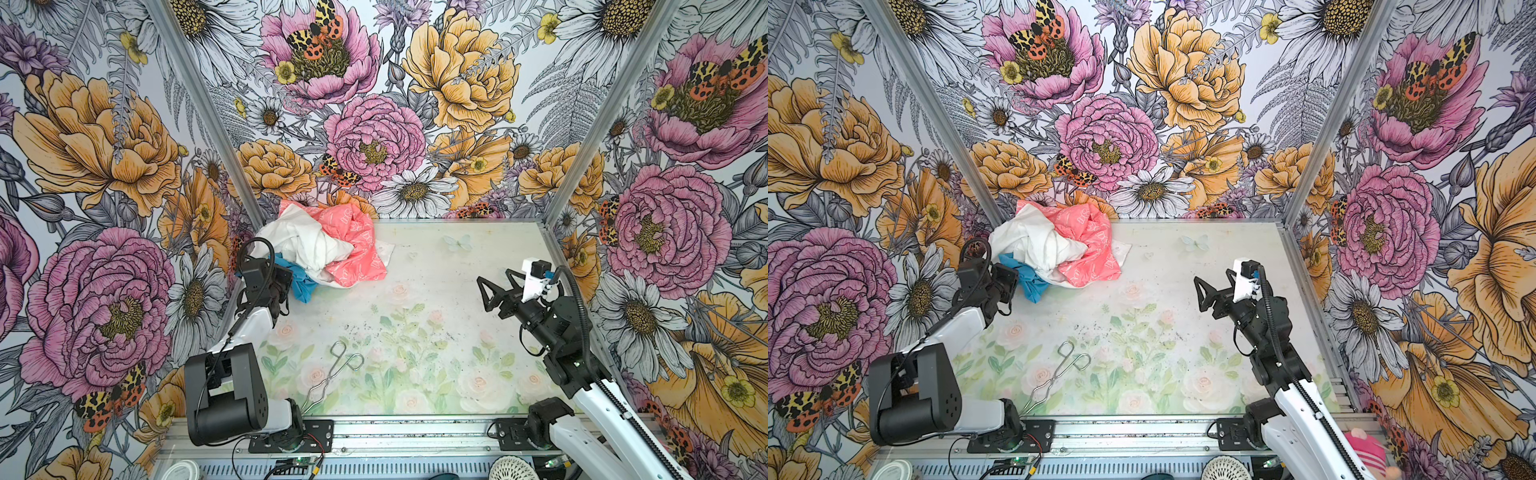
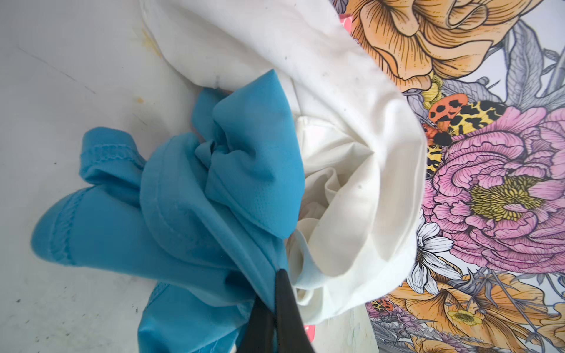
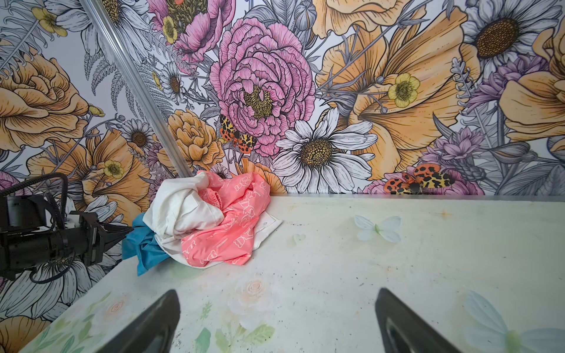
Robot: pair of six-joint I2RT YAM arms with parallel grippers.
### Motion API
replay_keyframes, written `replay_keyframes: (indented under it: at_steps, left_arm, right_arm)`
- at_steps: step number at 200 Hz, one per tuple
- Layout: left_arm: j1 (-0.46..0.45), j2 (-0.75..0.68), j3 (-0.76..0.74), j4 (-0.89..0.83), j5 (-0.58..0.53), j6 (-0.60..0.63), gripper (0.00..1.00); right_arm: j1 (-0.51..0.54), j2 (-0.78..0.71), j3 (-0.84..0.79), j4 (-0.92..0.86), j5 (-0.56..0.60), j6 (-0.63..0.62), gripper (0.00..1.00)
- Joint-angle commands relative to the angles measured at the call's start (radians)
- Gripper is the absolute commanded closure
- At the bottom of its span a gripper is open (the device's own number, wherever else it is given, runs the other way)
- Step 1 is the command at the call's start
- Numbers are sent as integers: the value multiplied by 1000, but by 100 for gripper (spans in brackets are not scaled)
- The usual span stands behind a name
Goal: Pick out a specific cloth from the pile
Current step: 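Close the left gripper on the teal cloth, then lift the teal cloth with the left gripper, pulling it out of the pile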
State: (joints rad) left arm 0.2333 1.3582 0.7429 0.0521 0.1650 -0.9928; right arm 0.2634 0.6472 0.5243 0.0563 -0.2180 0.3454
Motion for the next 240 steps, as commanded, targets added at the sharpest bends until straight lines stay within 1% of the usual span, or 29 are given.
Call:
replay_keyframes:
  at_steps: [1,77,125,167,193,240]
  left_arm:
    - [7,-54,32,-43,-45,48,100]
    - [6,-166,73,-117,-72,96,100]
    - [-2,-232,124,-176,-96,152,100]
    - [-26,-269,170,-221,-136,209,100]
    - [-40,-284,188,-227,-138,233,100]
    - [-65,-318,236,-263,-172,286,100]
  right_arm:
    - [5,-2,21,8,-4,13,0]
    - [6,-5,16,7,-6,15,0]
    - [6,1,12,10,-10,17,1]
    - [6,9,10,17,-15,21,1]
    - [6,14,8,22,-16,23,1]
    - [5,26,7,25,-23,26,1]
